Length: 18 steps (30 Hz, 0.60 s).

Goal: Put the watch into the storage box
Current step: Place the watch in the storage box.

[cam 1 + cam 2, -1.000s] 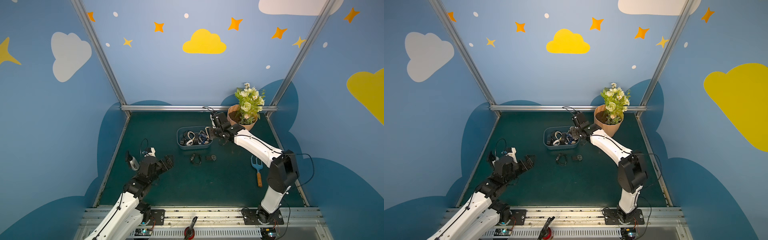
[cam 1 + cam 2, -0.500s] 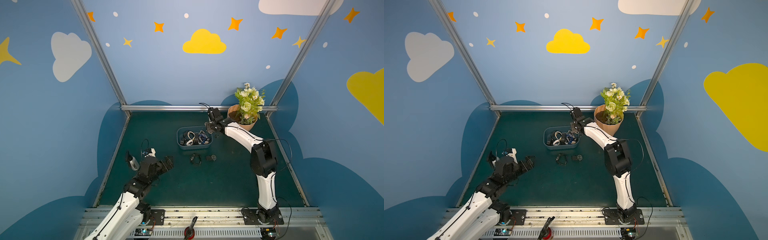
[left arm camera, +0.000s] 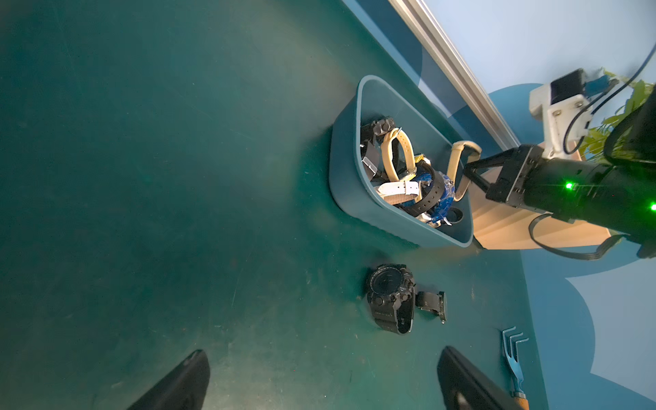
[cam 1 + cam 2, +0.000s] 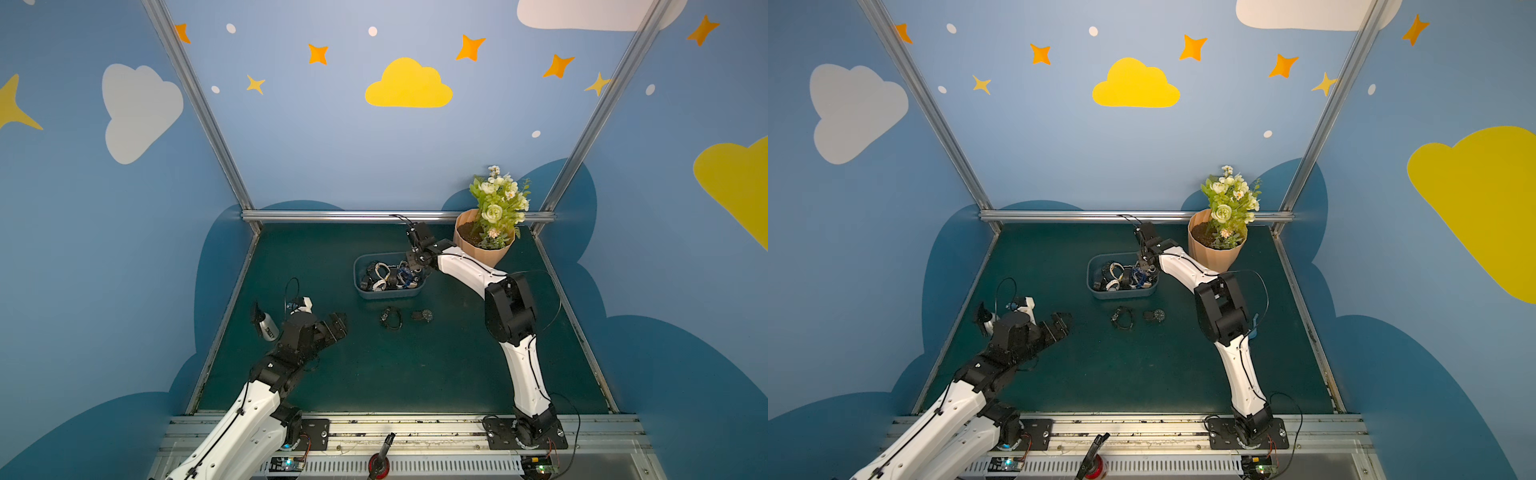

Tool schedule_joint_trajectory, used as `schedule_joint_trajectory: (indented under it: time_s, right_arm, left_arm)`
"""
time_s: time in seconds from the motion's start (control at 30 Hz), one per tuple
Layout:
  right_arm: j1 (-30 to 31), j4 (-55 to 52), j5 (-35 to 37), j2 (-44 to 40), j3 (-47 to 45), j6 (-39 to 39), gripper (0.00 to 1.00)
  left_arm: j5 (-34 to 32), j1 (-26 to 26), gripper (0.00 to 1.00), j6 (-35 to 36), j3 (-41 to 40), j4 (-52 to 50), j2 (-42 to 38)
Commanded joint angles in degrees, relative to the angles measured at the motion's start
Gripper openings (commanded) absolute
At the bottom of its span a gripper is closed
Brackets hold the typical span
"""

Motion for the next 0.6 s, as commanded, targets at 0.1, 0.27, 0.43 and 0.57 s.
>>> schedule_joint_trajectory:
  time_s: [0.1,0.27,0.43,0.57]
  right_arm:
    - [1.22,0.17,-1.2,-2.25,-2.43,-0.03,0.0]
    - [1.21,-0.66,-3.98,-2.06,-1.91,0.7,0.01]
    - [0.95,0.29,-6.04,-7.02,-2.93,1.6,0.37]
    - [0.39,1.81,-7.51,-12.54,-4.33,2.07,0.56]
  left_arm:
    - [0.64,0.18,1.0,-0.85,1.09,0.69,0.6]
    - [1.16,0.16,1.0,-0.86,1.43,0.38,0.69]
    - [1.23,0.21,1.0,-0.51,2.21,0.2,0.58]
    - [1.54,0.21,1.0,-0.01,3.07,1.37,1.48]
